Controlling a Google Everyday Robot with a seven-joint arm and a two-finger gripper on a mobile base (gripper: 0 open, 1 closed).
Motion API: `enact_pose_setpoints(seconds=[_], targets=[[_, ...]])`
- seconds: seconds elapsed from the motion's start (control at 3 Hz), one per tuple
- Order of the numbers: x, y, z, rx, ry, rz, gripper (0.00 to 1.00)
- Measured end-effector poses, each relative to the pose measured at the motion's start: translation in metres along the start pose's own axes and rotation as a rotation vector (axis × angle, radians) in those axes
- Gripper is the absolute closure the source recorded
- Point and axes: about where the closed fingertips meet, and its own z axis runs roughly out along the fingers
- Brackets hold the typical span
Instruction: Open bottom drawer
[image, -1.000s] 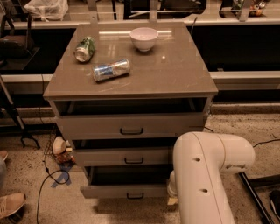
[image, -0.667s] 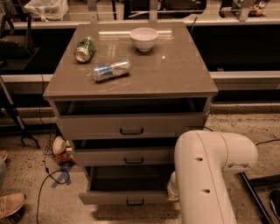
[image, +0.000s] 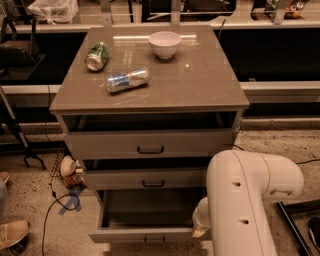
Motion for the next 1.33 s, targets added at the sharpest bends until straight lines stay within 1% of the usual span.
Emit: enact_pose_setpoints(seconds=[1.0,1.33], targets=[[-0.0002,0.0046,0.0031,-0.007,-0.002,0.001,0.17],[0.0006,0.0081,0.0043,-0.013,0.0,-0.005,0.0]])
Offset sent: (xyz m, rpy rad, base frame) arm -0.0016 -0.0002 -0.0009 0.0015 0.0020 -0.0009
